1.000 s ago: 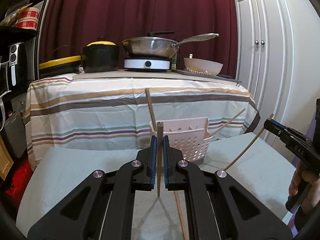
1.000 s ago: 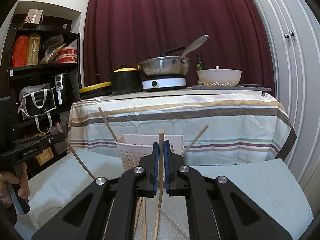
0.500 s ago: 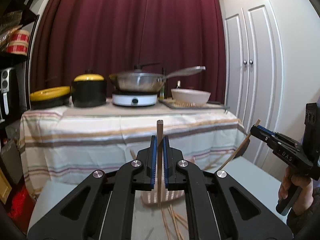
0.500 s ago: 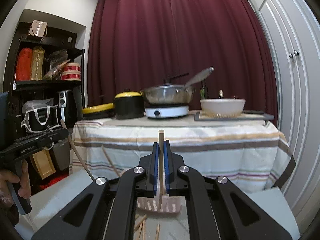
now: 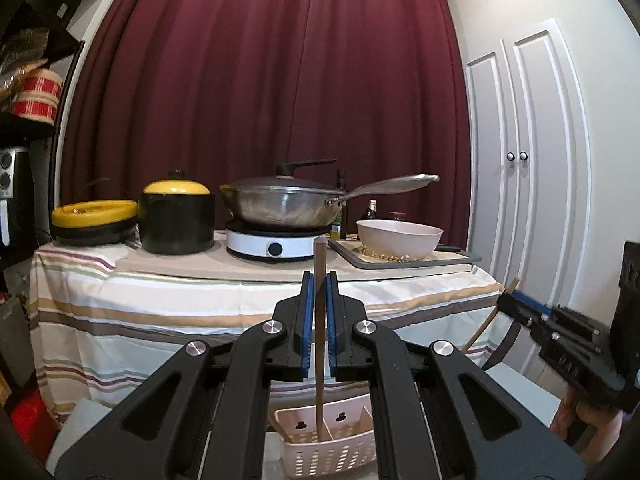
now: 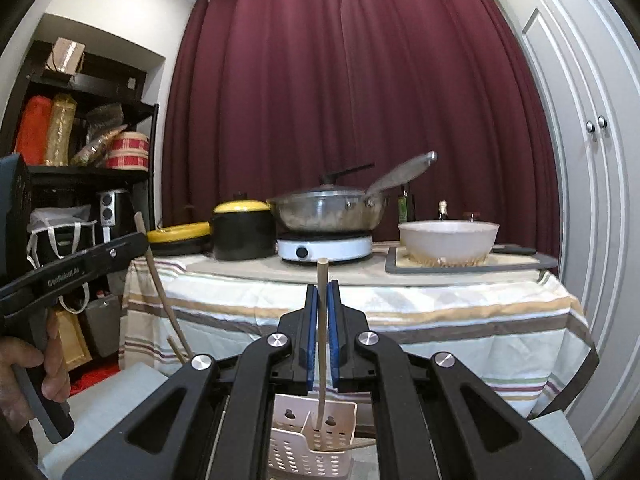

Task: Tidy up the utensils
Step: 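Open both tools to release the chopsticks into the holder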

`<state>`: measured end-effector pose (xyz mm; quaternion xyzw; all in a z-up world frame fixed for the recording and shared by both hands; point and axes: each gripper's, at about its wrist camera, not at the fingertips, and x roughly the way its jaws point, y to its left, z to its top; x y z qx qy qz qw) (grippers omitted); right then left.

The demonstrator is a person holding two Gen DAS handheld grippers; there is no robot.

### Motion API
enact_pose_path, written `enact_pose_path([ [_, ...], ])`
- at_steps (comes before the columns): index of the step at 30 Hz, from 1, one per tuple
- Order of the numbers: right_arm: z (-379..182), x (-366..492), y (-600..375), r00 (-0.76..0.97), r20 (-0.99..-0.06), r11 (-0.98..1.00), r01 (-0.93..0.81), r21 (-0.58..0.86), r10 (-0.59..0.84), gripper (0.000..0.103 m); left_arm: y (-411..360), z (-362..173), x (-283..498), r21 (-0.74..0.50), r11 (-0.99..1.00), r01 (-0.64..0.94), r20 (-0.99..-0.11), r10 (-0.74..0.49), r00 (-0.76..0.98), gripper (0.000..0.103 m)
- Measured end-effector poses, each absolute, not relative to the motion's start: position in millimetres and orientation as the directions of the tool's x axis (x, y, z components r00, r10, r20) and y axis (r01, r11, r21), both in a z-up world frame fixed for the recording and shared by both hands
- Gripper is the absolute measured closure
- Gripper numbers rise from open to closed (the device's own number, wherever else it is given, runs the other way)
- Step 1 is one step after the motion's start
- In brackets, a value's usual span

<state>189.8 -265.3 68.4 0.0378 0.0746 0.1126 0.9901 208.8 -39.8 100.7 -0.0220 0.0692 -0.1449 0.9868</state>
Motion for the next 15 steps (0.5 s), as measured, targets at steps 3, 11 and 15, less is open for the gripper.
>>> enact_pose_path([
  [3,50,203,-262,0.955,-0.188,0.972,-0.216,0.095,0.231,0.097,-42,84,221,-0.067,0.959,0.277,-0.151,-0.284,0.947,0.097],
  [11,2,222,-257,0.917,-0.315,0.968,-0.213,0.132,0.244,0.096,-45,25,250,-0.059,0.967,0.246,-0.271,-0.253,0.929,0.09],
  [15,-4,216,-255,0.918,-0.318,0.97,-0.205,0.134,0.238,0.064,-42,11,248,-0.078,0.968,0.237,-0.291,-0.249,0.924,0.047],
])
